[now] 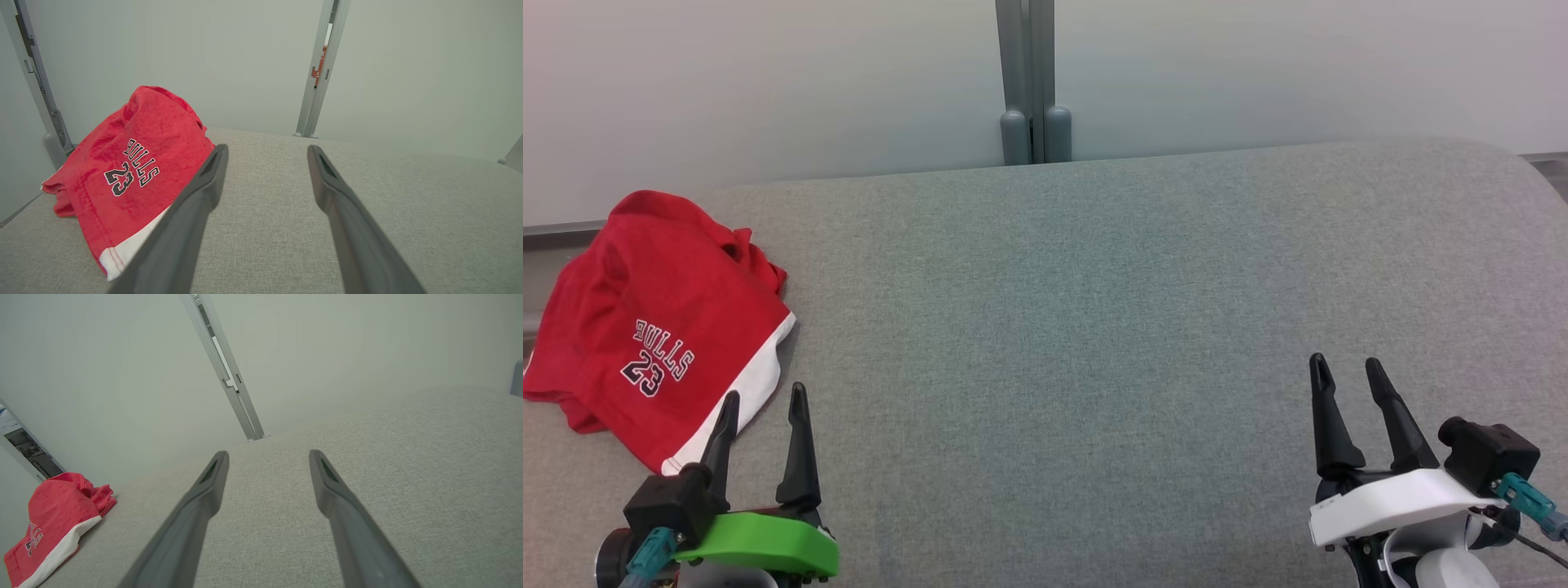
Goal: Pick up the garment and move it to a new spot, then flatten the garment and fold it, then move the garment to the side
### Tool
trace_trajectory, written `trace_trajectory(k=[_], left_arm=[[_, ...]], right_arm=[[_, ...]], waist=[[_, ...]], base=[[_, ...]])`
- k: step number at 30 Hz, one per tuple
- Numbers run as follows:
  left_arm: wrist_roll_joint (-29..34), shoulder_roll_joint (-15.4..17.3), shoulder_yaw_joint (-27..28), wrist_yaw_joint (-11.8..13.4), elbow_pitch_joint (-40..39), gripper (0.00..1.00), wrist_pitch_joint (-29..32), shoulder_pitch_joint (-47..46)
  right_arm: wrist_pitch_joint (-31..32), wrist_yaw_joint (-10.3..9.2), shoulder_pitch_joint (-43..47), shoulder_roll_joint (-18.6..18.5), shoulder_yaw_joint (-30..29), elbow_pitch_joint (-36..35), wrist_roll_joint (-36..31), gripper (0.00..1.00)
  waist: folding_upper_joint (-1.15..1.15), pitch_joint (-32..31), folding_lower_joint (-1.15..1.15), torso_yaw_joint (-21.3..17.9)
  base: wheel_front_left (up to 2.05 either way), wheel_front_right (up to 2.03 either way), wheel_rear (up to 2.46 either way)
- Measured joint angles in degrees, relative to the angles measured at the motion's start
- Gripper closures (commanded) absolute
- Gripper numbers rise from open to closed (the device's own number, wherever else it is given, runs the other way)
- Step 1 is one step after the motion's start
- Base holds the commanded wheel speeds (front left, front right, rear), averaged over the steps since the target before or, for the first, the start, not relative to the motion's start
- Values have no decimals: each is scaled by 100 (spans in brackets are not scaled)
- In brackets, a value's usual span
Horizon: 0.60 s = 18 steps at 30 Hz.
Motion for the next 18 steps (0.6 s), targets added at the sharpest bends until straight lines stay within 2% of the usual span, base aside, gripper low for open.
trace_trajectory(k=[18], left_arm=[[601, 20, -24, -63, 291, 0, -222, -30]], right_arm=[[-200, 1, 5, -8, 45, 98, -747, 0]], waist=[[0, -42, 0, 32]], base=[[0, 0, 0]])
